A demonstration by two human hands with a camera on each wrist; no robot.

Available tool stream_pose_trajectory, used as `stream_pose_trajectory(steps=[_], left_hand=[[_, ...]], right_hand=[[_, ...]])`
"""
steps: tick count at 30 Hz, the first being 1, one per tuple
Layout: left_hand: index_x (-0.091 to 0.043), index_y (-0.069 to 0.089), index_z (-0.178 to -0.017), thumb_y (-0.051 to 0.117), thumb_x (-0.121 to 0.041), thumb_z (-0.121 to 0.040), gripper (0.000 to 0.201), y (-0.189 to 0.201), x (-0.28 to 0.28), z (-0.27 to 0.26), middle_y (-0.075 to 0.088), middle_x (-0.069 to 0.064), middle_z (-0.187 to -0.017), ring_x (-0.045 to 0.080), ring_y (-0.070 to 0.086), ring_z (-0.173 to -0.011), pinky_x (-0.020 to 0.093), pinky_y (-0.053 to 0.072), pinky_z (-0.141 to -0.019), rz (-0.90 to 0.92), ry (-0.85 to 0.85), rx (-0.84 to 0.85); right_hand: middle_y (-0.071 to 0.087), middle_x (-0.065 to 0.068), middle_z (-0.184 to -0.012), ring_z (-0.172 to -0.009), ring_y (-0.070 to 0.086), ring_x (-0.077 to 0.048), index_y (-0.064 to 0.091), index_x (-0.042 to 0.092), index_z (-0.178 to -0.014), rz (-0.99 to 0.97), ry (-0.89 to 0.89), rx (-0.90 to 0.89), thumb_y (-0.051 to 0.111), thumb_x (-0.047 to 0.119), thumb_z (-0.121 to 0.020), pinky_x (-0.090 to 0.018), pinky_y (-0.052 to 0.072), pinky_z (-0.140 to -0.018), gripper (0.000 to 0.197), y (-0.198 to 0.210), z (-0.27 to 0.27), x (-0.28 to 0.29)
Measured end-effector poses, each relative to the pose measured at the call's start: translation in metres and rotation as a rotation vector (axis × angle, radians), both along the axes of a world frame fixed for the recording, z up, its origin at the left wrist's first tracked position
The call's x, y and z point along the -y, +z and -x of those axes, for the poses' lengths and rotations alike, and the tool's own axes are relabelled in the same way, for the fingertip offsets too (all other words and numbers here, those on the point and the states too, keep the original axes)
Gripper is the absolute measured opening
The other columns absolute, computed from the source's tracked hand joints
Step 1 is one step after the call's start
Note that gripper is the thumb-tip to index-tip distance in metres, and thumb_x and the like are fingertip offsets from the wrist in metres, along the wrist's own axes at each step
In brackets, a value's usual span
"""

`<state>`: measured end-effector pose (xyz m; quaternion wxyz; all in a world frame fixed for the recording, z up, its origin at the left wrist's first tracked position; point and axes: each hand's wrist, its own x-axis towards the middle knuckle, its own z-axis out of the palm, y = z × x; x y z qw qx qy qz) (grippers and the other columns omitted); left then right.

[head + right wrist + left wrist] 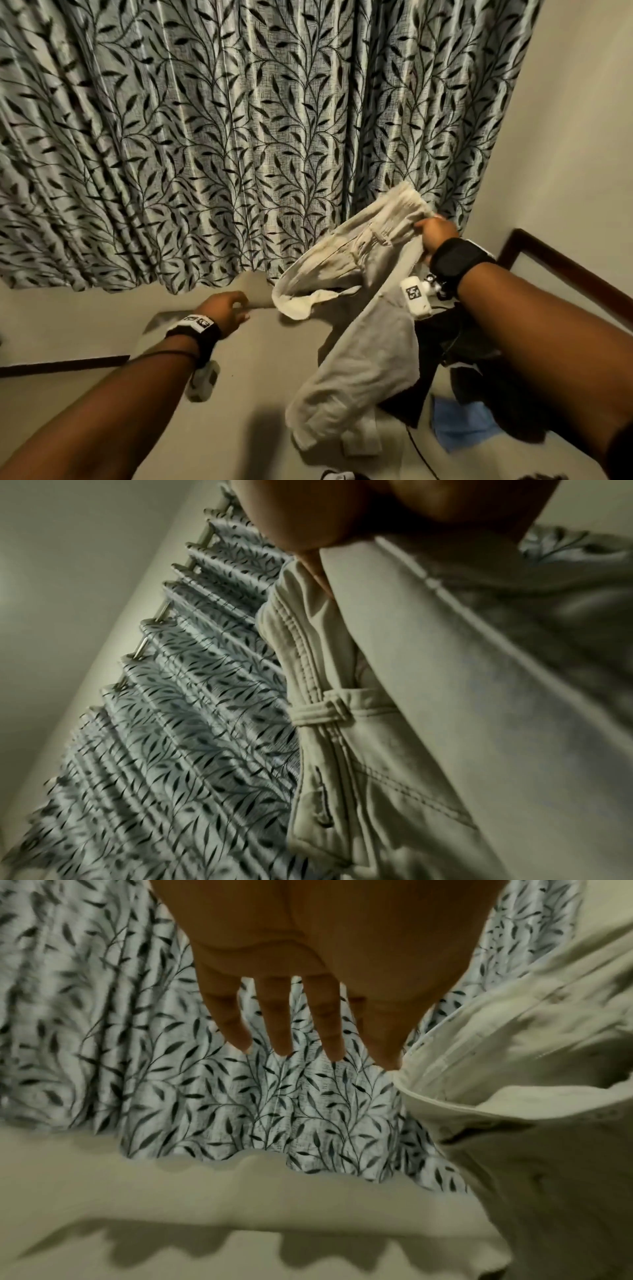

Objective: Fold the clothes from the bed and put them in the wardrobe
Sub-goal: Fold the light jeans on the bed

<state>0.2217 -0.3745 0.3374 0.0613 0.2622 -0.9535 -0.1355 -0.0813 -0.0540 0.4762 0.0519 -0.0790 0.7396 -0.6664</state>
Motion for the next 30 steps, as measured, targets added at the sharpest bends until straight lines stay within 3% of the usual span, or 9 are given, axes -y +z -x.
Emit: stream_pose_trajectory(steps=[6, 9, 12, 15, 18, 21, 24, 27, 30], left_hand=[[-0.029, 0.03, -0.157, 0.088, -0.039, -0.075, 0.101, 0.005, -0.042, 0.023, 0.029, 0.001, -0.163, 0.022, 0.033, -0.148, 0.027, 0.027, -0.117, -0.038, -0.26, 0.214], [-0.034, 0.017, -0.159, 0.093, -0.038, -0.068, 0.119, -0.003, -0.066, 0.045, 0.012, 0.006, -0.168, 0.023, 0.016, -0.154, 0.027, 0.02, -0.12, -0.104, -0.303, 0.149], [-0.039, 0.012, -0.16, 0.097, -0.035, -0.061, 0.13, -0.004, -0.073, 0.061, -0.004, 0.005, -0.169, 0.029, 0.012, -0.155, 0.036, 0.026, -0.121, -0.122, -0.263, 0.069], [-0.051, 0.015, -0.156, 0.098, -0.042, -0.053, 0.133, -0.004, -0.063, 0.064, -0.021, 0.0, -0.166, 0.036, 0.007, -0.154, 0.047, 0.031, -0.12, -0.017, -0.191, 0.065], [-0.059, 0.022, -0.151, 0.098, -0.05, -0.045, 0.131, -0.01, -0.044, 0.054, -0.035, -0.007, -0.16, 0.033, -0.003, -0.154, 0.055, 0.033, -0.119, 0.022, -0.177, 0.053], [-0.058, 0.038, -0.144, 0.093, -0.047, -0.058, 0.103, -0.005, -0.034, 0.045, -0.009, -0.001, -0.167, 0.027, 0.01, -0.152, 0.047, 0.04, -0.115, 0.097, -0.253, 0.112], [-0.048, 0.067, -0.12, 0.073, -0.044, -0.086, 0.034, 0.014, -0.029, 0.046, 0.049, 0.002, -0.142, 0.03, 0.053, -0.128, 0.037, 0.05, -0.096, 0.104, -0.287, -0.087], [-0.018, 0.079, -0.098, 0.074, -0.032, -0.088, 0.018, 0.047, -0.019, 0.053, 0.065, 0.012, -0.105, 0.034, 0.064, -0.097, 0.033, 0.047, -0.081, -0.003, -0.257, -0.356], [-0.007, 0.076, -0.081, 0.079, -0.03, -0.083, 0.023, 0.093, -0.012, 0.059, 0.063, 0.009, -0.087, 0.027, 0.061, -0.079, 0.032, 0.046, -0.071, -0.015, -0.296, -0.471]], right_hand=[[0.063, -0.013, -0.072, -0.075, 0.059, -0.034, 0.076, 0.026, -0.059, 0.065, 0.061, 0.074, 0.052, -0.007, -0.081, -0.044, 0.047, -0.068, 0.046, -0.003, -0.026, -0.019], [0.068, -0.012, -0.074, -0.083, 0.065, -0.036, 0.076, 0.019, -0.067, 0.113, 0.164, 0.048, 0.049, -0.01, -0.082, -0.052, 0.055, -0.081, 0.043, 0.002, -0.047, -0.012], [0.072, -0.01, -0.074, -0.077, 0.069, -0.03, 0.072, 0.015, -0.081, 0.144, 0.268, 0.026, 0.044, -0.014, -0.084, -0.041, 0.058, -0.08, 0.041, 0.013, -0.058, -0.007], [0.073, -0.019, -0.1, -0.102, 0.067, -0.042, 0.074, 0.012, -0.092, 0.186, 0.338, -0.006, 0.046, -0.011, -0.078, -0.051, 0.053, -0.099, 0.039, 0.021, -0.062, -0.006], [0.074, -0.014, -0.09, -0.093, 0.07, -0.036, 0.07, 0.012, -0.096, 0.285, 0.348, 0.016, 0.039, -0.014, -0.083, -0.047, 0.057, -0.092, 0.043, 0.032, -0.066, -0.017], [0.075, -0.006, -0.077, -0.078, 0.072, -0.025, 0.066, 0.014, -0.097, 0.403, 0.361, 0.039, 0.032, -0.016, -0.089, -0.036, 0.062, -0.075, 0.047, 0.037, -0.059, -0.029], [0.075, -0.01, -0.093, -0.099, 0.068, -0.037, 0.069, 0.012, -0.109, 0.301, 0.302, -0.041, 0.038, -0.017, -0.086, -0.047, 0.057, -0.093, 0.049, 0.03, -0.043, -0.032], [0.069, -0.003, -0.111, -0.107, 0.065, -0.031, 0.05, 0.027, -0.143, -0.184, 0.307, -0.44, 0.065, -0.003, -0.086, -0.036, 0.054, -0.094, 0.066, 0.032, -0.022, -0.049], [0.062, -0.007, -0.137, -0.113, 0.065, -0.028, 0.014, 0.054, -0.155, -0.9, 0.464, -0.841, 0.08, 0.04, -0.08, -0.037, 0.052, -0.099, 0.1, 0.032, -0.004, -0.069]])
